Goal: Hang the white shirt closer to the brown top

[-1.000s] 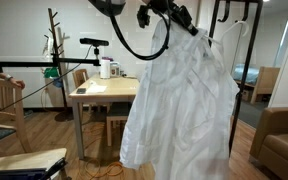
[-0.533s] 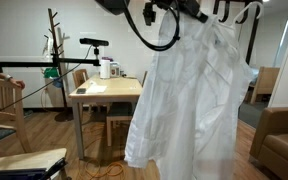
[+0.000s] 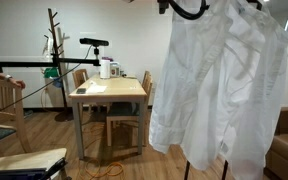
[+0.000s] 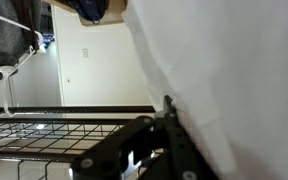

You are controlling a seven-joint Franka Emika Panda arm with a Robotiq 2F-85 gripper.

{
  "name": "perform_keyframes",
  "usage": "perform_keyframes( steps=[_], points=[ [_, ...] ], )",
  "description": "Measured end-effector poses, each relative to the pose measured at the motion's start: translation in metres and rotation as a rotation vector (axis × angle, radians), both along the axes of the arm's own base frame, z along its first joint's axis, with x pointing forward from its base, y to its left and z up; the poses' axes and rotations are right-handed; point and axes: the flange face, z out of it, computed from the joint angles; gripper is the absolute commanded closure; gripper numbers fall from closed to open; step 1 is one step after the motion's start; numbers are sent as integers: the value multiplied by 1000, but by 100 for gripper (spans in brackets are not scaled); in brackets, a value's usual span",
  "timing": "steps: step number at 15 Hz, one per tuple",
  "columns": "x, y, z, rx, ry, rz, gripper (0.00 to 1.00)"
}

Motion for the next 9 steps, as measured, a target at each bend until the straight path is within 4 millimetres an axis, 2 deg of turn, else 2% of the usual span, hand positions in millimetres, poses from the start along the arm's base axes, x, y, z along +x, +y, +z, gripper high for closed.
perform_keyframes(
  steps=[9],
  points=[
    [1, 1, -1, -26, -39, -41, 91]
  ],
)
